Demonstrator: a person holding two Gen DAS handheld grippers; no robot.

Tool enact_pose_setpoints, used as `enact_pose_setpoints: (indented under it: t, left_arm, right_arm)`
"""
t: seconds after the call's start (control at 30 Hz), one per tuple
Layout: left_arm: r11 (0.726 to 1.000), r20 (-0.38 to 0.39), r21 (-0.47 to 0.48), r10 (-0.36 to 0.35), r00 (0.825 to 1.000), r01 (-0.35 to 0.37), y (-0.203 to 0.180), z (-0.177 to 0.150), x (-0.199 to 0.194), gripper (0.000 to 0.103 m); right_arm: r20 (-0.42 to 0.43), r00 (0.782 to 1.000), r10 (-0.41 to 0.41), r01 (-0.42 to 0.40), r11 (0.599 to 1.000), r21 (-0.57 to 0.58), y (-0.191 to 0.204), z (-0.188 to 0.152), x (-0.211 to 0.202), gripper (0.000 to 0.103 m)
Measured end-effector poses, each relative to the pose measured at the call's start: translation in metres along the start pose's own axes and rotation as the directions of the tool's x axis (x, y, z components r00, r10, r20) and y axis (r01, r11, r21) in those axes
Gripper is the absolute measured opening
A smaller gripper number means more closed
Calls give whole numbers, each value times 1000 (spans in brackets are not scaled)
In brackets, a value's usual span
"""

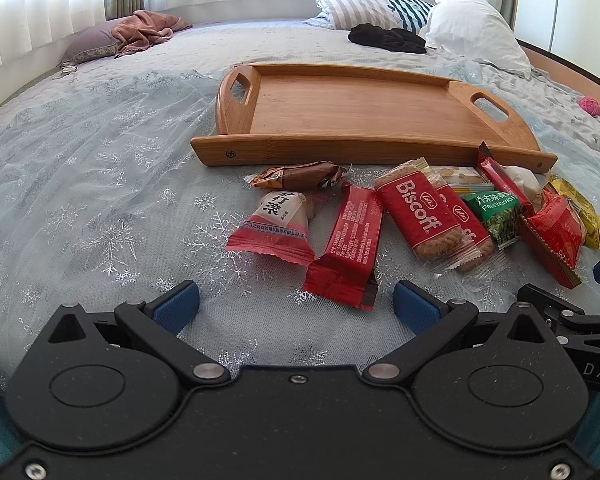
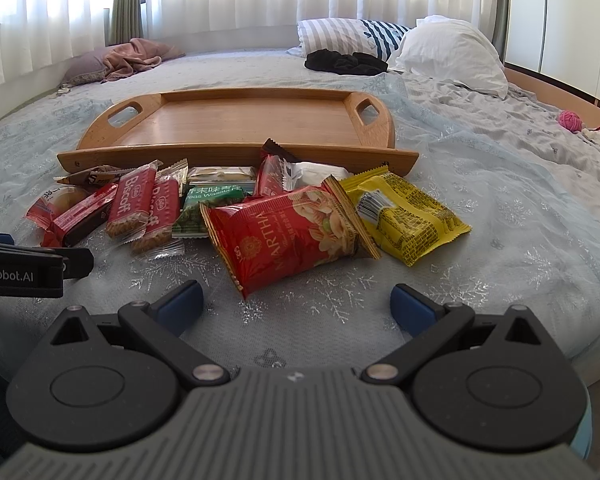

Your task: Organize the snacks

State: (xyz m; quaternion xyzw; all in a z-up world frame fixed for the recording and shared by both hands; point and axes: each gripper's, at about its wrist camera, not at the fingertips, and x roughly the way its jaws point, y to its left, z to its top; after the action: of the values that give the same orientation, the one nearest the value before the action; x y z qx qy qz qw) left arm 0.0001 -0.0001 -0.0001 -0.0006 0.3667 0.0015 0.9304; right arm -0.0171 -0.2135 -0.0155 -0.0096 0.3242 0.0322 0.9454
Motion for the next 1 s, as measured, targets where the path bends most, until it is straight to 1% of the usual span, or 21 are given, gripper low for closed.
enact_pose_setpoints:
  t: [0.6, 0.7, 0.8, 0.9, 1.0]
  left_arm:
    - [1000, 0, 1, 0, 1000, 0, 0, 0, 0, 103]
    - [1000, 4, -1, 6, 1000, -6, 0, 0, 0, 103]
    - [1000, 21, -13, 18, 1000, -18, 1, -1, 0, 103]
    - [1000, 41, -17, 23, 999, -23, -1, -5, -5, 103]
    - [999, 88, 6, 32, 996, -33, -4, -11, -4, 103]
  right_arm:
    - [3, 1000, -1, 1, 1000, -2, 2, -1, 2, 103]
    - [16, 1000, 6, -6, 1000, -6, -1, -1, 2, 103]
    - [38, 999, 26, -26, 1000, -9, -5, -3, -3, 103]
    - [58, 998, 28, -28, 1000, -14, -5, -7, -4, 103]
    - [76, 997, 28, -26, 999, -24, -5, -8, -5, 103]
